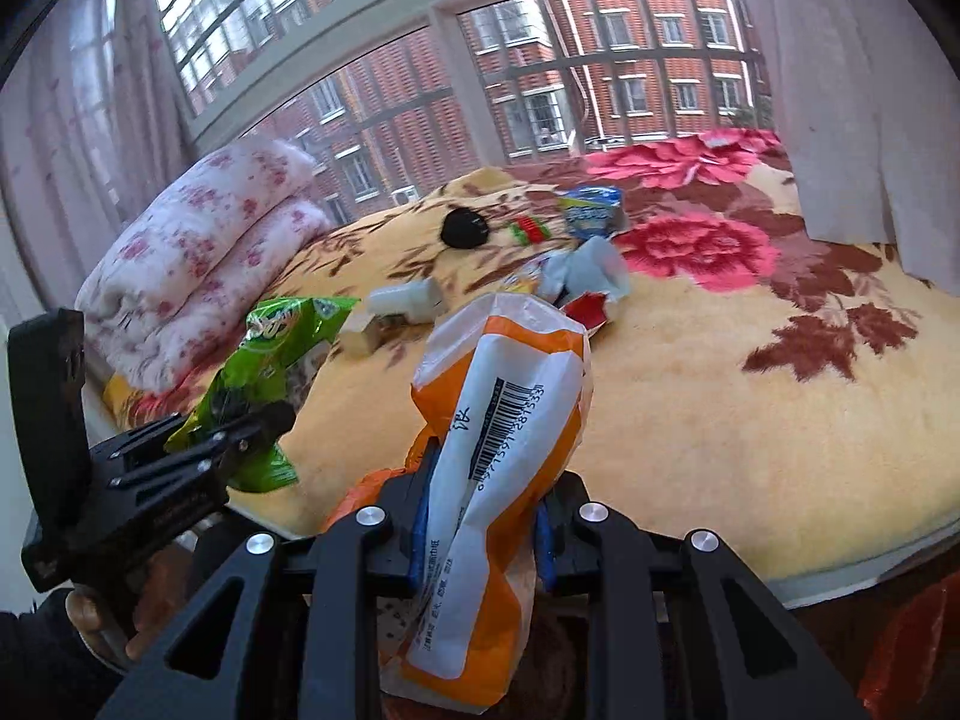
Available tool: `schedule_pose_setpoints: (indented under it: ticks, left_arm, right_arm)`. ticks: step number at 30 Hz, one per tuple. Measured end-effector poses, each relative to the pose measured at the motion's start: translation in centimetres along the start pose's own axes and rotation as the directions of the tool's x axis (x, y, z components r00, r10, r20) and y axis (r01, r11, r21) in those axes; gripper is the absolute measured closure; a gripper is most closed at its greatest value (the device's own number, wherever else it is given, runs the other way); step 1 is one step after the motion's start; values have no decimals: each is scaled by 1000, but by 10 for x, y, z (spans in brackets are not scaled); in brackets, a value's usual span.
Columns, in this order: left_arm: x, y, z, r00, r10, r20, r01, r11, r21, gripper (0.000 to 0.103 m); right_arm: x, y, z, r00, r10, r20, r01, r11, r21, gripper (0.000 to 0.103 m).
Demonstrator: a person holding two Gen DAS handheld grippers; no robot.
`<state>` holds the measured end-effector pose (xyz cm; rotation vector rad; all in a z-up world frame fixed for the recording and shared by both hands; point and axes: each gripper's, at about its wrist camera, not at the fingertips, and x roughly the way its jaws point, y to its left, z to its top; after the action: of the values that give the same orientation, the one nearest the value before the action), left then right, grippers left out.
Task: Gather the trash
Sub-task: 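Carry both bags over the orange bucket and open both tools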
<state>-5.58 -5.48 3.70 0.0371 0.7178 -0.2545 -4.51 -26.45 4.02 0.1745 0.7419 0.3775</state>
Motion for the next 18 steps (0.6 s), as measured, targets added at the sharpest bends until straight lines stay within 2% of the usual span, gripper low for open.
schedule_pose_setpoints:
  ticks: [5, 11, 18]
  left_arm:
    - [-19, 5, -34, 999, 1, -36, -1, 1000, 2, 79]
    - [-18, 3, -79, 993, -47, -111, 55, 996, 66, 79]
    - [23, 5, -125, 957, -86, -277, 105, 993, 55, 79]
  right_arm:
    - [-15, 24, -29, 999, -11, -34, 9, 998, -65, 77]
    - [-11, 38, -77, 990, -30, -141, 16, 995, -97, 77]
    - [29, 33, -128, 958, -24, -286, 13, 999, -41, 77]
